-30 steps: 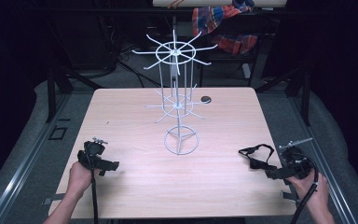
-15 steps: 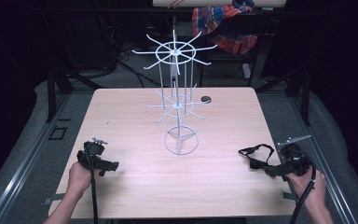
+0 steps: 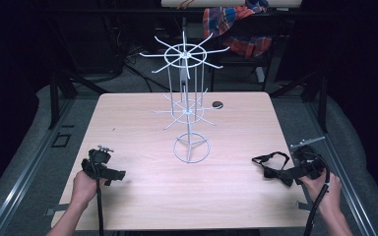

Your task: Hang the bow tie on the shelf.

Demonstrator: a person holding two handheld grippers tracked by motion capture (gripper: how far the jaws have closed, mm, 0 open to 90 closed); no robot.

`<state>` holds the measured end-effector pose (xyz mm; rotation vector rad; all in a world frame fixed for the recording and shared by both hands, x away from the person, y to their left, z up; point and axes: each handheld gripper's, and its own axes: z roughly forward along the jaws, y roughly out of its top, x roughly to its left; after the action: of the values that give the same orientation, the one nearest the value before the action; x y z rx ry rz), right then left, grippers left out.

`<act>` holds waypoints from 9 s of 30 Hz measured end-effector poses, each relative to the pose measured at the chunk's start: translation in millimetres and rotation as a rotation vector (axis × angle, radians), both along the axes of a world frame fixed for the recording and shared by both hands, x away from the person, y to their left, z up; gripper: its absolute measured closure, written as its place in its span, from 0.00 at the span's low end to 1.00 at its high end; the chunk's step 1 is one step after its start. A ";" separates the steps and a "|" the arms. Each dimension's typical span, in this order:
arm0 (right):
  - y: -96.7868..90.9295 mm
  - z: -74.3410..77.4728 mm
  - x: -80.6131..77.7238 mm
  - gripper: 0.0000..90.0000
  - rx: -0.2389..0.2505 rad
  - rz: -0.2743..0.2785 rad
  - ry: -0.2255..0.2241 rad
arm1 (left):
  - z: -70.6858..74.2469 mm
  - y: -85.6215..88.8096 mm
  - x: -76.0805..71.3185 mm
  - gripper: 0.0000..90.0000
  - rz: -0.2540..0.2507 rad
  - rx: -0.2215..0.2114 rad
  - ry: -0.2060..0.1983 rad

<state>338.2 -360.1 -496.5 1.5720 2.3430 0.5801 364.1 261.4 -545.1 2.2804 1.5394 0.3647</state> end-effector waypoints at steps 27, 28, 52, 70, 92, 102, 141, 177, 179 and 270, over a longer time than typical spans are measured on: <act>11.6 3.4 32.6 0.13 -0.024 -0.012 -0.017 | -1.1 -1.2 -0.4 0.00 0.000 0.005 0.006; 12.1 3.4 33.2 0.16 -0.025 -0.014 -0.020 | -1.1 -1.3 -0.4 0.00 0.000 0.005 0.006; 10.3 4.6 31.9 0.90 -0.027 -0.036 -0.005 | -2.1 -0.3 -0.2 0.00 0.004 0.008 0.012; 14.3 18.4 26.0 0.93 -0.003 -0.007 -0.053 | -2.0 -0.1 -0.2 0.01 0.005 0.011 0.012; 15.9 37.1 18.7 0.93 0.018 0.003 -0.113 | -1.9 0.2 -0.2 0.01 0.003 0.014 0.012; 20.9 45.0 15.7 0.94 0.016 0.015 -0.125 | -1.8 0.1 -0.5 0.01 0.006 0.015 0.010; 61.1 68.9 9.0 0.93 0.062 0.131 -0.168 | -3.1 -1.9 -0.4 0.01 0.003 0.016 0.018; 122.2 88.9 19.7 0.94 0.088 0.305 -0.194 | -3.3 -1.2 -0.7 0.01 0.001 0.018 0.018; 125.3 90.6 20.4 0.94 0.086 0.314 -0.193 | -3.3 -1.3 -0.7 0.01 0.000 0.018 0.018; 174.7 127.8 61.7 0.94 0.196 0.448 -0.278 | -3.1 0.2 -1.5 0.01 -0.001 0.016 0.015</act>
<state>399.9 -185.5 -368.7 0.9450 2.4774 1.0780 362.5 261.6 -548.1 2.3007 1.5482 0.3622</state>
